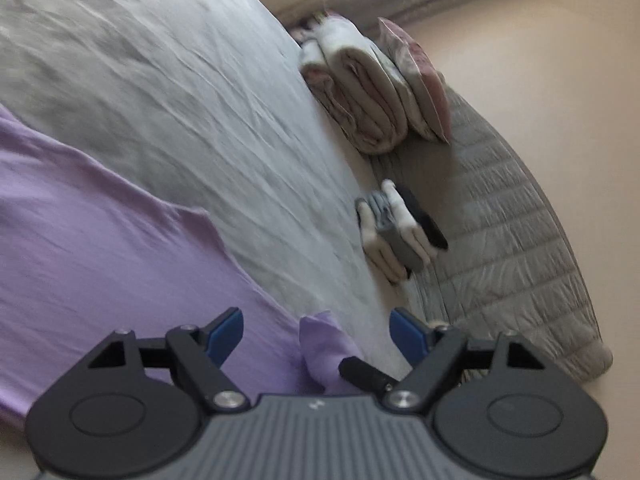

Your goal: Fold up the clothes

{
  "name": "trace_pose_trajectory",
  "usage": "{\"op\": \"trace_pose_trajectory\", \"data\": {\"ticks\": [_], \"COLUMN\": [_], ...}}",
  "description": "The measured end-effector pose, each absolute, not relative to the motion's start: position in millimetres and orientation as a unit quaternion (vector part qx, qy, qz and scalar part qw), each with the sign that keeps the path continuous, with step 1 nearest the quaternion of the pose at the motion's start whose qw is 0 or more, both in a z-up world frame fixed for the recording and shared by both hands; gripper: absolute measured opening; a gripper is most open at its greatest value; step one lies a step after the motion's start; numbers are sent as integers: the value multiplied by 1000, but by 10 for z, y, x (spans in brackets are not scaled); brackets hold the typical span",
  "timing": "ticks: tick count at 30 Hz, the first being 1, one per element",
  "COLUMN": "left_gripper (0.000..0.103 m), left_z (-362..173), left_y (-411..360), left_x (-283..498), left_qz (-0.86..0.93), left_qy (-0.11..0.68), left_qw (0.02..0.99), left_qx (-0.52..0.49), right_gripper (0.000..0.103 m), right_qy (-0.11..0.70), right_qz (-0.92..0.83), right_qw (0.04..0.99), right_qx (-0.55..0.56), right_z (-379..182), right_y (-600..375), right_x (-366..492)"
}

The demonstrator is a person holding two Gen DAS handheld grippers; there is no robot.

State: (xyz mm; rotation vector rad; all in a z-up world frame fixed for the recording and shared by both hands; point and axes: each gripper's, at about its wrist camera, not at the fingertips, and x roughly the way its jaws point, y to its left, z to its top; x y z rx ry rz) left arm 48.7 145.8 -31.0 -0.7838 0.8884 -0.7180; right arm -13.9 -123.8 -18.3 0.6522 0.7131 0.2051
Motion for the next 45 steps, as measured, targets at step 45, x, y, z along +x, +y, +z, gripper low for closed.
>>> {"op": "trace_pose_trajectory", "data": {"ticks": [45], "left_gripper": [72], "left_z": [-566], "left_y": [3251], "left_x": [589], "left_qz": [-183], "left_qy": [361], "left_qw": [810], "left_qx": [-424], "right_gripper": [13], "right_qy": [335], "right_qz": [198], "right_qw": [869], "right_qx": [305], "right_z": [-515], "right_y": [656], "right_x": [586]}}
